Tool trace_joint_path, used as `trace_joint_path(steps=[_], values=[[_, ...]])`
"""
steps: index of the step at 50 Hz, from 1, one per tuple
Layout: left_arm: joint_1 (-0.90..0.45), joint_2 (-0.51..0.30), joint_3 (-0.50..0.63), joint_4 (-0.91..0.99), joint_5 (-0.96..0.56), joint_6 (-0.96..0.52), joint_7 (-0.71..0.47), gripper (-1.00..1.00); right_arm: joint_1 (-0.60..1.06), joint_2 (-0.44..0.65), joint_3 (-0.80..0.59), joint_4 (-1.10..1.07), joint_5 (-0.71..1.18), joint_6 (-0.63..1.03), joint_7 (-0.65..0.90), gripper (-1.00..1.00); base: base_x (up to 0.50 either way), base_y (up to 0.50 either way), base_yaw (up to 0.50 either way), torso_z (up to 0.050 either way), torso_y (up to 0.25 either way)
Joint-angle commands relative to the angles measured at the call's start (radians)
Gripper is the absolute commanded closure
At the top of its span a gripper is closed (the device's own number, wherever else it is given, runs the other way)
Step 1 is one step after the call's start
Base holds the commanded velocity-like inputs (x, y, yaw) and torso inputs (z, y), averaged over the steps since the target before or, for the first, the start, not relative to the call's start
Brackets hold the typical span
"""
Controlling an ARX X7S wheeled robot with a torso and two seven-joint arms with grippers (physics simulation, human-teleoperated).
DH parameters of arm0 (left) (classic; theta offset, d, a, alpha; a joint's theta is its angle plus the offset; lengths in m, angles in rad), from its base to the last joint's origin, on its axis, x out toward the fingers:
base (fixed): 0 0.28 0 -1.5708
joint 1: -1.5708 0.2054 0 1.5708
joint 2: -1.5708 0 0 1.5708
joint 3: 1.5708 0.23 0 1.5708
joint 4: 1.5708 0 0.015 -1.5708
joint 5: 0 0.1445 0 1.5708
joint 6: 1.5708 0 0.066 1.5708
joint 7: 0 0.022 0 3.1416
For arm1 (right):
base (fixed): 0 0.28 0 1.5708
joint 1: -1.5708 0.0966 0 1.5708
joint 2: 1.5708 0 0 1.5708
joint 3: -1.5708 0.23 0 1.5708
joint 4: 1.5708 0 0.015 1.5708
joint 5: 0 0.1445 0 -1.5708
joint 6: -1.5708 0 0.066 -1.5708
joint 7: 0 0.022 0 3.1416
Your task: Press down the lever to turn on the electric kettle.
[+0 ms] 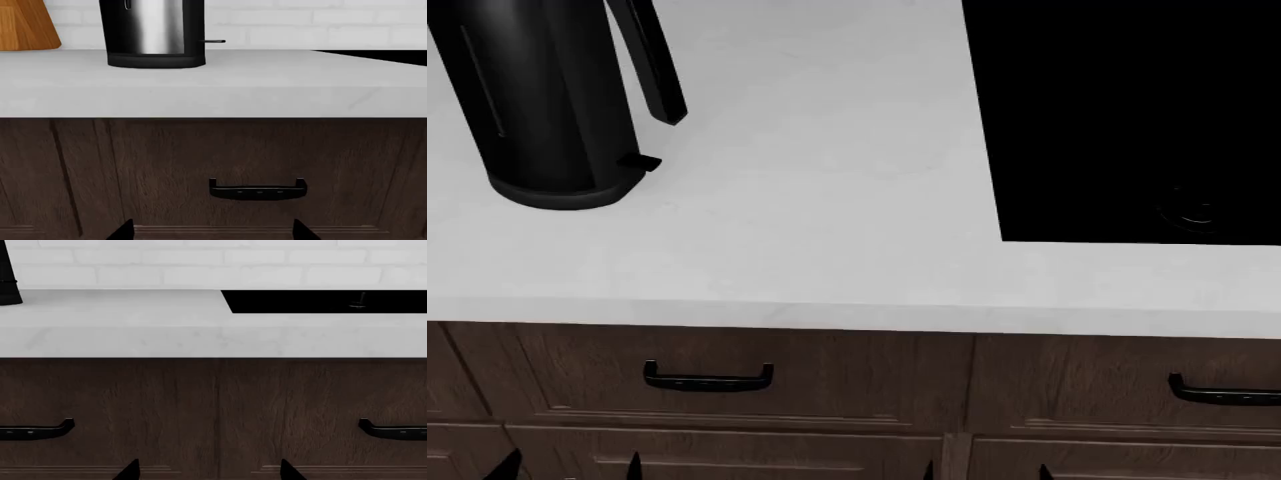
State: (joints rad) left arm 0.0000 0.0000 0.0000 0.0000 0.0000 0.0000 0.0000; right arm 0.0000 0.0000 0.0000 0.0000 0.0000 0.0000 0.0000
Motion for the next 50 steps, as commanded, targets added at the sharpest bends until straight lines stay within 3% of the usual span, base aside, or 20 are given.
trace_joint_path(steps=[1, 21, 50], values=[[0.0, -0.01, 0.011, 0.0, -0.01, 0.0, -0.011, -1.0, 0.0, 0.009, -0.013, 0.0, 0.009, 0.0, 0.013, -1.0, 0.0, 0.0, 0.0, 0.0, 0.0], [-0.014, -0.062, 0.062, 0.008, -0.075, -0.036, -0.059, -1.0, 0.015, 0.056, -0.058, -0.012, 0.065, 0.05, 0.089, -1.0, 0.0, 0.01, 0.0, 0.0, 0.0], [-0.03, -0.101, 0.124, -0.024, -0.083, -0.039, -0.094, -1.0, 0.01, 0.096, -0.105, -0.017, 0.104, 0.039, 0.119, -1.0, 0.0, 0.5, 0.0, 0.0, 0.0]])
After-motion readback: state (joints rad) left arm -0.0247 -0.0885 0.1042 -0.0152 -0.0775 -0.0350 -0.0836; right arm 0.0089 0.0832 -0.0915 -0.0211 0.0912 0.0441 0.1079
